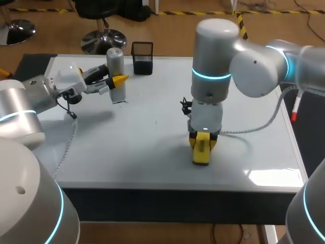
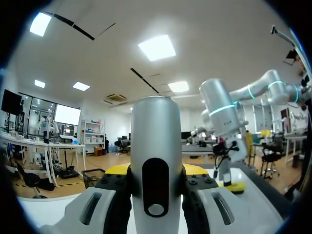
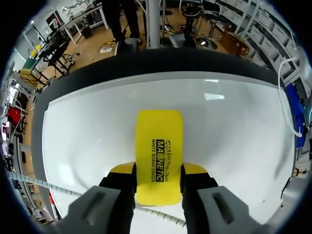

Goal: Pick up the inspection probe, press it on each red-marked spot on the whiteboard one by one, put down the probe, pick up the eraser, and wipe off all the red marks.

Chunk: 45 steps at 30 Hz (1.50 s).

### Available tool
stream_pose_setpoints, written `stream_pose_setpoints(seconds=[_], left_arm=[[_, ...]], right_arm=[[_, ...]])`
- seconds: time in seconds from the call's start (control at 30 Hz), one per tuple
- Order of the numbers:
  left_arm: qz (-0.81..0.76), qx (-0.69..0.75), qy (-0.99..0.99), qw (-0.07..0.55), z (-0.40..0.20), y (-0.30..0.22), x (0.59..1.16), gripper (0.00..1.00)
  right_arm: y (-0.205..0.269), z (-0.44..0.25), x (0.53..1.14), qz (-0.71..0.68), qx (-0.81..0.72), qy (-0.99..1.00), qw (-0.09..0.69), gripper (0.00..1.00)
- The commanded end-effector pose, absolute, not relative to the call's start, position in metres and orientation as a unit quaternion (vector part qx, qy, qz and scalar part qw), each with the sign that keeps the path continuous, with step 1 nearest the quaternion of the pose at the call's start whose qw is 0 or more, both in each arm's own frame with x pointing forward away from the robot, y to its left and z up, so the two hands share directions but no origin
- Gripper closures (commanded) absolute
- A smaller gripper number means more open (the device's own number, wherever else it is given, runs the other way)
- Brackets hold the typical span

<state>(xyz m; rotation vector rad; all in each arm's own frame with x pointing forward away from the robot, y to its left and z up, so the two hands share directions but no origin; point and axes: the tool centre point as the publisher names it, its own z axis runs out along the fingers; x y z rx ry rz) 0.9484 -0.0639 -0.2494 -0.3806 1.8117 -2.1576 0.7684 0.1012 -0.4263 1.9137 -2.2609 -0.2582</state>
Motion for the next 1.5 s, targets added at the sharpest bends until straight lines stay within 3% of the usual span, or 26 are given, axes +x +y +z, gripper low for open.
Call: stream_pose_setpoints(seconds=[0.03, 0.83, 1.5], left_arm=[[-0.751, -0.132, 0.63, 0.149, -0.249, -0.064, 0.948, 1.0], [-0.751, -0.132, 0.63, 0.149, -0.249, -0.064, 0.948, 1.0], [-0.751, -0.132, 0.63, 0.149, -0.249, -0.064, 0.948, 1.0]], right_arm=[[0.097, -0.401, 0.769, -0.075, 0.648, -0.755, 0.071, 1.0], [0.024, -0.377, 0.893, -0.116, 0.582, -0.803, 0.06, 1.0], [0.017, -0.366, 0.997, -0.115, 0.574, -0.807, 0.08, 1.0]])
